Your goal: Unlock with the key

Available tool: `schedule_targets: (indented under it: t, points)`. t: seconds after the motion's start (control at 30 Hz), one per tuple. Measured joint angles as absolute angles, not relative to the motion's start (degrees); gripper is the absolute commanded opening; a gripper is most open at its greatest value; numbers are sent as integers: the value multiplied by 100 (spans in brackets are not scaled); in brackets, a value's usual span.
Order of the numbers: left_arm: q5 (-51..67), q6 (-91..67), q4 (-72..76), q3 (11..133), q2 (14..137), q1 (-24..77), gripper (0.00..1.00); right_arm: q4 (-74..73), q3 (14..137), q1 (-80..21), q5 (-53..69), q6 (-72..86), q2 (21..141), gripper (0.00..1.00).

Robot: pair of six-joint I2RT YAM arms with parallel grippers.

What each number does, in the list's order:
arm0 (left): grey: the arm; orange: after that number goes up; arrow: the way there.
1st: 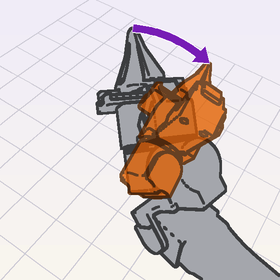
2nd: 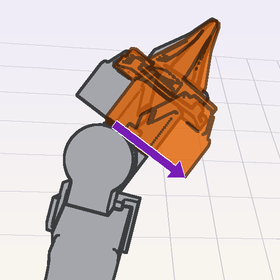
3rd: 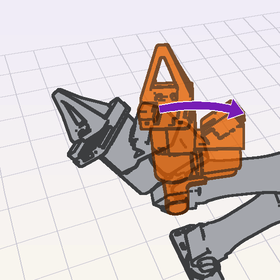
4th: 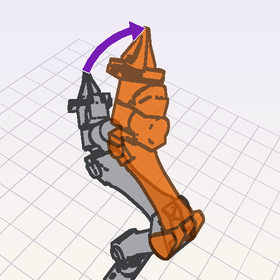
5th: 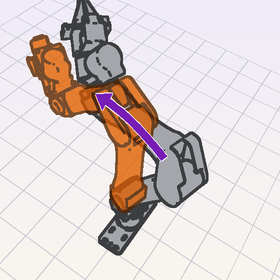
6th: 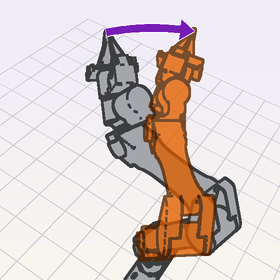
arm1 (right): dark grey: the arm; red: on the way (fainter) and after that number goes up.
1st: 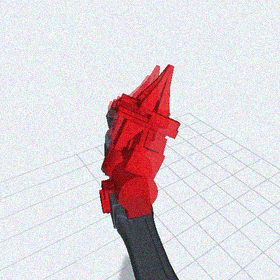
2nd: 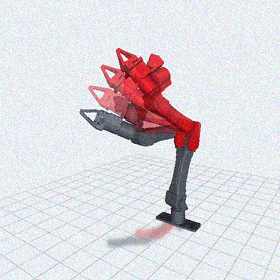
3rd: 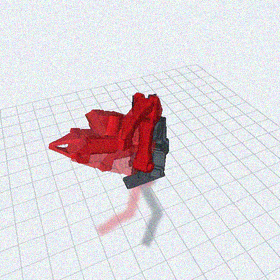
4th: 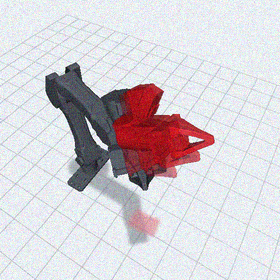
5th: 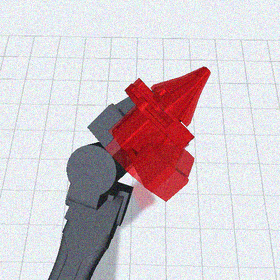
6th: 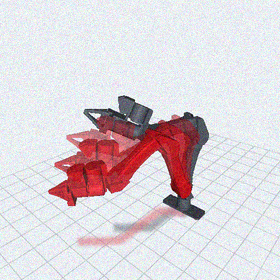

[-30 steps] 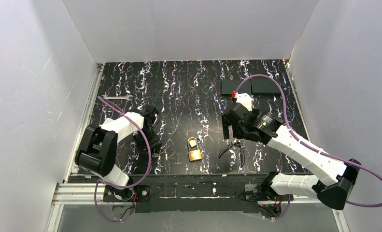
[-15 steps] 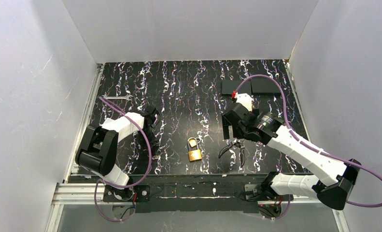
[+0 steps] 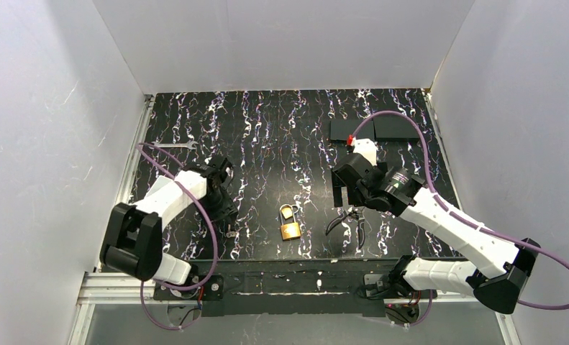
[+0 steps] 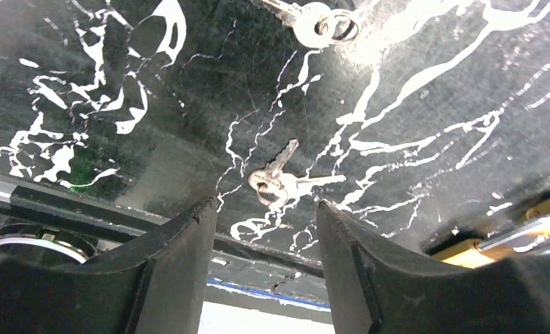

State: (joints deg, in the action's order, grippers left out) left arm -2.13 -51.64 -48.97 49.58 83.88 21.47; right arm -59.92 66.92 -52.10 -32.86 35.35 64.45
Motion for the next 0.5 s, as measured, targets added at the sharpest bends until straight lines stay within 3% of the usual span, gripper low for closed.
schedule_targets:
  t: [0.37, 0.5]
  points:
    - [-113, -5214, -4950, 4683, 7911, 2154, 52, -5992, 6685, -5210, -3256, 3540, 6442, 100]
    - [126, -5260, -4762, 4451, 7946, 2161, 44, -5992, 6685, -5210, -3216, 3542, 6442, 100]
